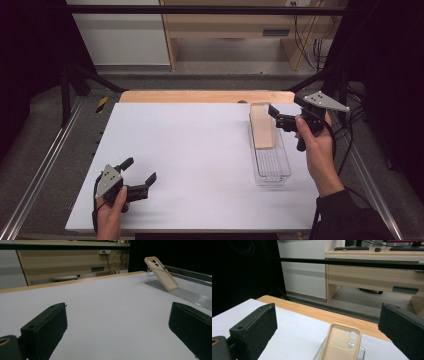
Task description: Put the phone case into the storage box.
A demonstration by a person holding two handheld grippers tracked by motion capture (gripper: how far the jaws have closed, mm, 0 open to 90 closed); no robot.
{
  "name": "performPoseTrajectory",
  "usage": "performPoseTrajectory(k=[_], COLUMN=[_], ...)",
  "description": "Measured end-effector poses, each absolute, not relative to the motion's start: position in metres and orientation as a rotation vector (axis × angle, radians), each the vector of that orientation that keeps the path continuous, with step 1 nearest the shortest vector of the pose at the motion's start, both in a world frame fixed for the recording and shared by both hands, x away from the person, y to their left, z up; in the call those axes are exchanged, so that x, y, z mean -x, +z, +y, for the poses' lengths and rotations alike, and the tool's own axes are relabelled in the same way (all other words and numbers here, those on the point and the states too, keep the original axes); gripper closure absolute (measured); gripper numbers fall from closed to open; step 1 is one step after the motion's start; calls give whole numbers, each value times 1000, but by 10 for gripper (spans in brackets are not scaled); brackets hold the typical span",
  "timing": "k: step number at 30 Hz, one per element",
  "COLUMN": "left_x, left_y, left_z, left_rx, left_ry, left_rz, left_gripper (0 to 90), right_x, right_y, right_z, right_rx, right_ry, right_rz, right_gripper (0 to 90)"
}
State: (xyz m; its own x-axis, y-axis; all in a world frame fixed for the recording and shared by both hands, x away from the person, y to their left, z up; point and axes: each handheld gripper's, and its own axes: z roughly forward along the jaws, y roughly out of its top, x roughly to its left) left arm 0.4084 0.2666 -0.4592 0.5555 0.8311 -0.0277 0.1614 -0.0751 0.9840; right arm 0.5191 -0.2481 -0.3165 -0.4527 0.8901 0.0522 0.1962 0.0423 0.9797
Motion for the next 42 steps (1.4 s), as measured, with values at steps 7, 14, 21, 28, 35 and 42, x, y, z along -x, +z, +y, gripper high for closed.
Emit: performPoseTrajectory(k=[7, 14, 21, 28, 35, 42], left_x=[-409, -409, -409, -409, -409, -409], left_y=[-459, -459, -459, -459, -459, -458], left_z=[267, 268, 268, 271, 272, 273], left_rx=[-1576, -1573, -1575, -1571, -1588, -1593], left_ry=[688, 688, 689, 693, 723, 722], left_rz=[866, 867, 866, 872, 867, 857], left_gripper=[19, 19, 19, 19, 19, 19], right_x=[-517, -513, -511, -507, -503, -497], right_y=[-319, -320, -322, -326, -329, -331], right_z=[-254, -261, -265, -270, -275, -279], right_rx=[-1107, -1116, -1125, -1120, -1130, -1107], right_ry=[1454, 1465, 1466, 1469, 1463, 1469], right_rz=[1713, 1703, 1704, 1706, 1698, 1684], right_gripper=[25, 24, 23, 21, 23, 34])
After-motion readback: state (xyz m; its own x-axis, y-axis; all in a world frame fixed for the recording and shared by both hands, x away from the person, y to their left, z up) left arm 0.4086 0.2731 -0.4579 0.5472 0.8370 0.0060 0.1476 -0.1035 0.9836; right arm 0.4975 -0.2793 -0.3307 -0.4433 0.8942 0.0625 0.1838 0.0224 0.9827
